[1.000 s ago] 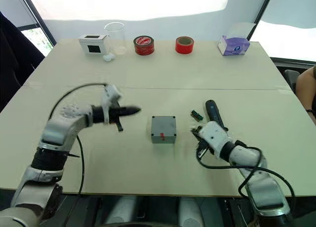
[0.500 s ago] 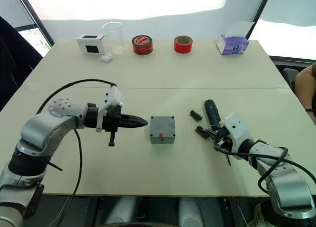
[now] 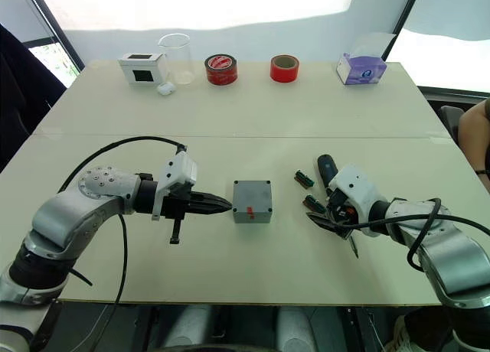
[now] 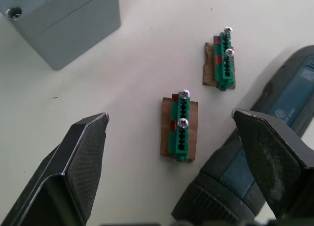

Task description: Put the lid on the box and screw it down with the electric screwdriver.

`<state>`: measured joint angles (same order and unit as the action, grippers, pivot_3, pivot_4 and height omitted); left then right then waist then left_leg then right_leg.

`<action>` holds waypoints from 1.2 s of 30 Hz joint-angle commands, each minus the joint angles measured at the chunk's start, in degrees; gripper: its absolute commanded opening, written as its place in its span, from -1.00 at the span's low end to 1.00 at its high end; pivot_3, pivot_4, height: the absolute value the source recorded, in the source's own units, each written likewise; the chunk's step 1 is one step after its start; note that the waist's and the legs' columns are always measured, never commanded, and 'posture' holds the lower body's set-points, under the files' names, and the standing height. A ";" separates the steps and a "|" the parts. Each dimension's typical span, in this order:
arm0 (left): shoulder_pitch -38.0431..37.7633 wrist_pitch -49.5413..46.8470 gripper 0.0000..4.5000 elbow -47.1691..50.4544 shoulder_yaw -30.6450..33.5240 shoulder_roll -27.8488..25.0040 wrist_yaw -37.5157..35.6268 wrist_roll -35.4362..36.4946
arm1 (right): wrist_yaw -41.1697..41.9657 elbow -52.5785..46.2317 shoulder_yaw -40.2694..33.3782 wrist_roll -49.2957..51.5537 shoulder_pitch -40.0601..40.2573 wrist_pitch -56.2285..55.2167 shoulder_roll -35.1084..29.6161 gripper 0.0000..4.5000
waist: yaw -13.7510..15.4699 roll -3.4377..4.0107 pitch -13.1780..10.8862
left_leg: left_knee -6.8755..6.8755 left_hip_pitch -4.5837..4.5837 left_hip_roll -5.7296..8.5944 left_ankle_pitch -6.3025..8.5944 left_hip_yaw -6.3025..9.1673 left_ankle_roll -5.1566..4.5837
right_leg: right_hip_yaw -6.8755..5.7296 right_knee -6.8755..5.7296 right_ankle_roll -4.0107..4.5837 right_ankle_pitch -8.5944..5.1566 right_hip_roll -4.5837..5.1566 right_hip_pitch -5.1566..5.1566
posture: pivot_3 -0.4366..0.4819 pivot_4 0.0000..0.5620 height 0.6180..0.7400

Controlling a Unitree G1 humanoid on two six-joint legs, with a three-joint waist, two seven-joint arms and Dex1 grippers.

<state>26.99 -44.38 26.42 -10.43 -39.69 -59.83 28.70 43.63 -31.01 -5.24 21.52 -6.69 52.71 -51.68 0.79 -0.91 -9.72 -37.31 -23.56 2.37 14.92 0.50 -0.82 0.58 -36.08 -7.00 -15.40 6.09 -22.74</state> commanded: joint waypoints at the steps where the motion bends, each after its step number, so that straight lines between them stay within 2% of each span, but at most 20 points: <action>1: -0.64 0.40 -1.00 2.80 0.96 0.06 1.50 0.85 | -0.04 0.36 2.06 -1.13 -1.86 -0.29 -1.56 0.76 | -0.06 0.00 0.00 | 0.00 0.00 0.01 0.00 -0.01 0.00 | 0.01 0.01 0.00 0.00 0.01 0.00 | -0.05 -0.47 1.00; 2: -0.82 0.25 -1.00 3.05 1.02 0.08 1.87 1.02 | -0.62 0.85 2.91 -1.93 -2.19 -0.31 -1.82 0.61 | -0.05 0.00 0.00 | -0.01 0.00 0.00 0.00 -0.01 0.00 | 0.01 0.01 0.00 0.00 0.01 0.01 | -0.05 -0.47 1.00; 3: -0.97 0.12 -1.00 3.24 1.10 0.07 2.18 1.19 | -1.10 1.24 3.75 -2.63 -2.54 -0.20 -2.06 0.61 | -0.07 0.00 0.00 | -0.01 0.00 0.00 0.00 -0.01 0.00 | 0.01 0.01 0.00 0.00 0.01 0.01 | -0.05 -0.47 1.00; 7: -1.49 -0.29 -1.00 3.86 1.30 -0.08 3.21 1.80 | -2.52 1.69 5.42 -3.30 -4.34 1.42 -1.57 0.05 | -0.08 0.00 0.00 | -0.01 0.00 0.00 0.00 -0.01 0.00 | 0.01 0.01 0.02 -0.01 0.01 -0.01 | -0.05 -0.47 1.00; 19: -1.22 0.62 -1.00 3.06 0.38 -0.01 4.38 1.08 | -4.04 2.05 5.76 -2.93 -4.61 3.06 -0.64 0.05 | -0.08 0.00 0.00 | -0.01 0.00 0.00 0.00 -0.01 0.00 | 0.01 0.00 -0.01 0.00 -0.08 -0.01 | -0.05 -0.47 1.00; 24: -1.08 0.99 -1.00 2.53 -0.01 0.05 4.41 0.72 | -4.72 2.30 5.81 -2.98 -4.91 3.03 0.02 -0.59 | -0.07 0.00 0.00 | -0.01 0.00 0.00 0.00 -0.01 0.00 | 0.01 0.00 0.00 0.00 -0.08 -0.01 | -0.05 -0.47 1.00; 26: -1.11 1.19 -1.00 2.31 -0.19 -0.06 4.36 0.47 | -4.92 2.37 5.85 -2.97 -5.00 3.07 0.30 -0.94 | -0.07 0.00 0.00 | -0.01 0.00 0.00 0.00 -0.01 0.00 | 0.01 0.00 0.00 0.00 -0.08 -0.01 | -0.05 -0.47 1.00; 36: -1.45 1.39 -1.00 1.84 -0.32 -0.25 4.39 0.03 | -5.48 1.78 4.74 -2.12 -5.09 4.45 0.83 -0.98 | -0.07 0.00 0.00 | -0.01 0.00 0.00 0.00 -0.01 0.00 | 0.01 0.00 -0.04 0.02 -0.10 -0.01 | -0.05 -0.47 1.00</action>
<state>25.29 -44.12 27.57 -10.58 -39.68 -55.31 28.81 38.41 -27.90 1.38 18.83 -11.05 56.77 -51.03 0.72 -0.91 -9.72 -37.32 -23.56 2.37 14.91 0.49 -0.82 0.60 -36.08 -7.05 -15.38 5.99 -22.74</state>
